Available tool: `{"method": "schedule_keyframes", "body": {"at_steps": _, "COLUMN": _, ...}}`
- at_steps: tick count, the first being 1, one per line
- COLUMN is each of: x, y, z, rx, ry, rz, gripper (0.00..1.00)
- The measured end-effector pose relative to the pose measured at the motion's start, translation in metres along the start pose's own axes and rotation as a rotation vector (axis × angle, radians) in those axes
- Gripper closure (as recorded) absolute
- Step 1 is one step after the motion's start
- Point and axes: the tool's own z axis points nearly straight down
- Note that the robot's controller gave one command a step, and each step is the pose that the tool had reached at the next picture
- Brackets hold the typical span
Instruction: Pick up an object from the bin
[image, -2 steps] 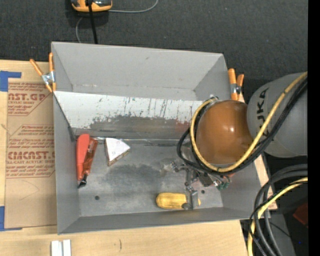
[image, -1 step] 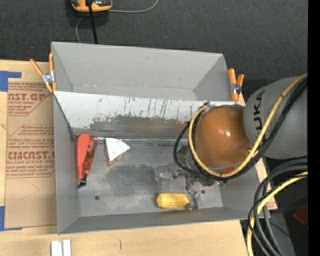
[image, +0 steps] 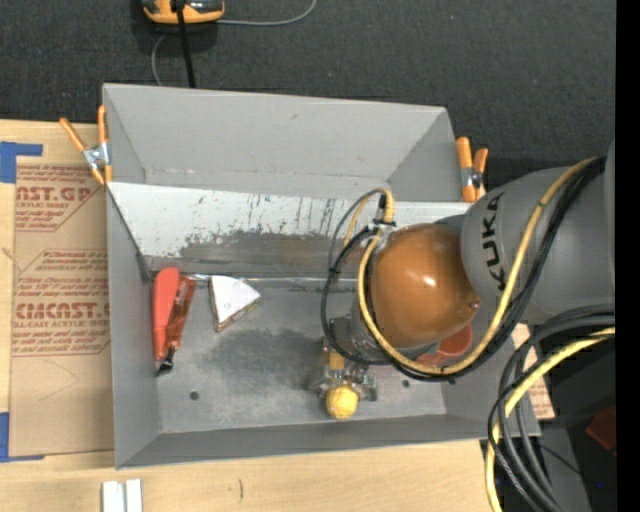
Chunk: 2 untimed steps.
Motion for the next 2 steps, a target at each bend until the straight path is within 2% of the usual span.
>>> {"method": "schedule_keyframes", "body": {"at_steps": 1, "x": 0.000, "y": 0.000, "z": 0.000, "rx": 0.000, "ry": 0.000, "rz": 0.000, "gripper": 1.00}}
{"method": "schedule_keyframes", "body": {"at_steps": 2, "x": -0.002, "y": 0.007, "z": -0.089, "rx": -0.001, "ry": -0.003, "rz": -0.038, "gripper": 1.00}}
